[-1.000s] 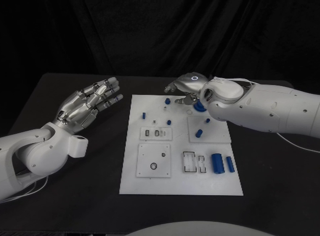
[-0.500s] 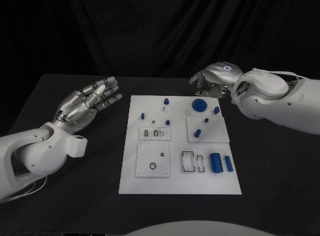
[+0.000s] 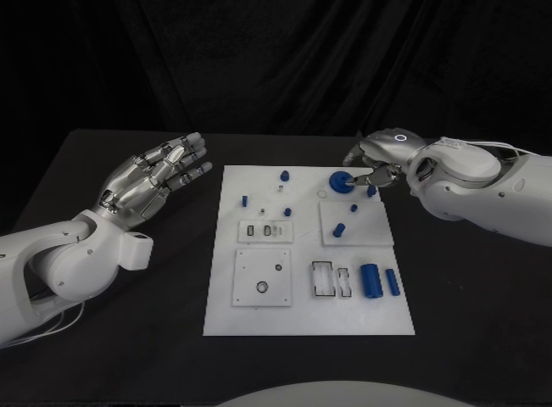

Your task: Assemble the parts on the task board

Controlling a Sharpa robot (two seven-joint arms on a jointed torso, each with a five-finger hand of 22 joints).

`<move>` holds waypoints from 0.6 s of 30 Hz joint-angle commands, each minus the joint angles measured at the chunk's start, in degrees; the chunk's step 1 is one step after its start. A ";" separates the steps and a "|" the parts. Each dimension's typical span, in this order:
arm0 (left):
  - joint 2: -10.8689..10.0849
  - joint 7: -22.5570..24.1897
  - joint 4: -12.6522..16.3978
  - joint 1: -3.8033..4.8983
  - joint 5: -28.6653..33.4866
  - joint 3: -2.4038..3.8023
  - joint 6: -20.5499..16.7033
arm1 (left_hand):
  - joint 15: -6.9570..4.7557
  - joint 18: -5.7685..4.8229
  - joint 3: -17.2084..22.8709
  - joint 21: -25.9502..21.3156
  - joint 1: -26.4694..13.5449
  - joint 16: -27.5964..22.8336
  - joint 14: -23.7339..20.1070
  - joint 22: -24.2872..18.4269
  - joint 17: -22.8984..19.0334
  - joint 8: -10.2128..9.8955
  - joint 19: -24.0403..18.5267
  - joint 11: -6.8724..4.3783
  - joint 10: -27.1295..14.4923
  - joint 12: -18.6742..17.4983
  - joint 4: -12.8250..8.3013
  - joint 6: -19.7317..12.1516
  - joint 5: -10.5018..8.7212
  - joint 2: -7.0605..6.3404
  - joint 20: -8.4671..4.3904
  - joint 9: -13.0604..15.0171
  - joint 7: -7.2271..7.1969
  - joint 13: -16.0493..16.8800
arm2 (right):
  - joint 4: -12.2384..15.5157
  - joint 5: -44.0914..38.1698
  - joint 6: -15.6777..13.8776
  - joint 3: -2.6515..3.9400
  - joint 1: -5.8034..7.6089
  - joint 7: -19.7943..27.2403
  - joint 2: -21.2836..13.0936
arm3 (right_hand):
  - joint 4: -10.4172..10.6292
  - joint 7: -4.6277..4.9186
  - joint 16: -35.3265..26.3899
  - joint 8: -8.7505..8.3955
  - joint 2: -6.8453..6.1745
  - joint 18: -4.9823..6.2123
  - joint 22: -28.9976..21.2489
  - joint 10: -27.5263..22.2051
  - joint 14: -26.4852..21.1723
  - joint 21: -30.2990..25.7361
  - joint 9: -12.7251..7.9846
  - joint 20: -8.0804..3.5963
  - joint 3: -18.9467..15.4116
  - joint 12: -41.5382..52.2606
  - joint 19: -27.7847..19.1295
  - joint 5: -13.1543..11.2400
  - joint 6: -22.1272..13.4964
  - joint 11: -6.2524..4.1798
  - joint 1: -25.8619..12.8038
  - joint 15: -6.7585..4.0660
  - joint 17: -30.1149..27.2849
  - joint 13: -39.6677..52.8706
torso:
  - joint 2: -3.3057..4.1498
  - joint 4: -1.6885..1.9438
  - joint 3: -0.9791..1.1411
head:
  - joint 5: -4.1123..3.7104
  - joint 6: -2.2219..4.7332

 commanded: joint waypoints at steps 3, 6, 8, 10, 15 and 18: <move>0.15 2.77 -0.17 0.01 0.19 0.05 1.03 | 0.42 1.09 0.34 0.06 0.72 0.21 -0.04 -0.08 0.07 0.28 -0.09 0.49 -0.02 0.26 0.00 -0.10 0.39 -0.02 0.36 -0.03 0.25 0.02 | -0.90 -0.17 0.68 0.03 -0.63 -2.69 0.79 | -0.17 0.34 0.31 -0.30 0.11 -1.17 12.44 6.25 5.76 0.37 -0.08 0.28 -0.14 0.14 3.26 0.52 -0.42 0.46 -0.48 0.41 14.02 15.05 | 0.12 0.16 0.17 | -0.20 -0.12; 0.17 2.68 -0.28 0.00 0.19 0.05 1.14 | 0.42 1.09 0.35 0.05 0.72 0.21 -0.04 -0.08 0.07 0.27 -0.10 0.49 -0.02 0.25 -0.01 -0.12 0.39 -0.01 0.36 -0.04 0.26 0.02 | -1.20 -0.17 0.50 0.03 -0.77 -3.13 1.21 | -0.48 0.38 0.44 -0.70 0.21 -1.24 12.66 6.25 5.89 0.55 -0.23 0.34 -0.06 0.14 3.49 1.18 -0.95 0.49 -0.12 0.46 14.30 15.05 | 0.18 0.15 0.17 | -0.23 -0.07; 0.19 2.63 -0.31 0.00 0.19 0.05 1.21 | 0.45 1.09 0.43 0.03 0.76 0.21 -0.05 -0.09 0.07 0.25 -0.13 0.50 -0.05 0.23 -0.04 -0.20 0.40 0.00 0.37 -0.05 0.28 0.01 | -1.46 -0.17 0.65 0.03 -0.84 -3.42 1.49 | -0.92 0.42 0.46 -1.11 0.39 -1.29 12.80 6.25 5.92 0.67 -0.44 0.39 0.13 0.14 3.64 2.30 -1.50 0.54 0.38 0.50 14.36 15.05 | 0.20 0.13 0.17 | -0.23 -0.06; 0.20 2.58 -0.31 0.00 0.19 0.05 1.27 | 0.45 1.09 0.43 0.03 0.76 0.21 -0.05 -0.09 0.07 0.25 -0.13 0.50 -0.05 0.23 -0.04 -0.20 0.40 0.00 0.37 -0.05 0.28 0.01 | -1.72 -0.17 0.93 0.03 -0.90 -3.79 1.74 | -1.10 0.41 0.48 -1.33 0.44 -1.30 12.83 6.25 5.93 0.69 -0.60 0.40 0.19 0.14 3.66 2.61 -1.91 0.54 0.55 0.50 14.40 15.05 | 0.23 0.10 0.17 | -0.27 -0.09; 0.15 2.45 -0.22 0.00 0.19 0.05 1.38 | 0.47 1.09 0.49 0.05 0.78 0.23 -0.03 -0.08 0.07 0.26 -0.10 0.51 -0.07 0.22 -0.06 -0.20 0.40 0.00 0.37 -0.05 0.30 0.01 | -2.47 -0.17 1.87 0.03 -1.17 -4.64 2.30 | -1.83 0.43 0.09 -1.50 0.73 -1.14 12.49 6.25 5.57 0.31 -1.04 0.43 0.56 0.14 3.23 3.30 -2.71 0.54 1.34 0.51 13.68 15.05 | 0.16 0.12 0.10 | -0.41 -0.13; 0.15 2.39 -0.22 -0.01 0.19 0.05 1.45 | 0.47 1.09 0.49 0.05 0.78 0.23 -0.03 -0.08 0.07 0.26 -0.10 0.51 -0.07 0.22 -0.06 -0.20 0.40 0.00 0.37 -0.05 0.30 0.01 | -2.99 -0.17 2.25 0.03 -1.36 -4.90 2.63 | -2.01 0.46 0.03 -1.46 0.79 -1.13 12.47 6.25 5.52 0.27 -1.09 0.44 0.66 0.14 3.20 3.40 -2.72 0.55 1.55 0.52 13.58 15.05 | 0.11 0.15 0.08 | -0.39 -0.16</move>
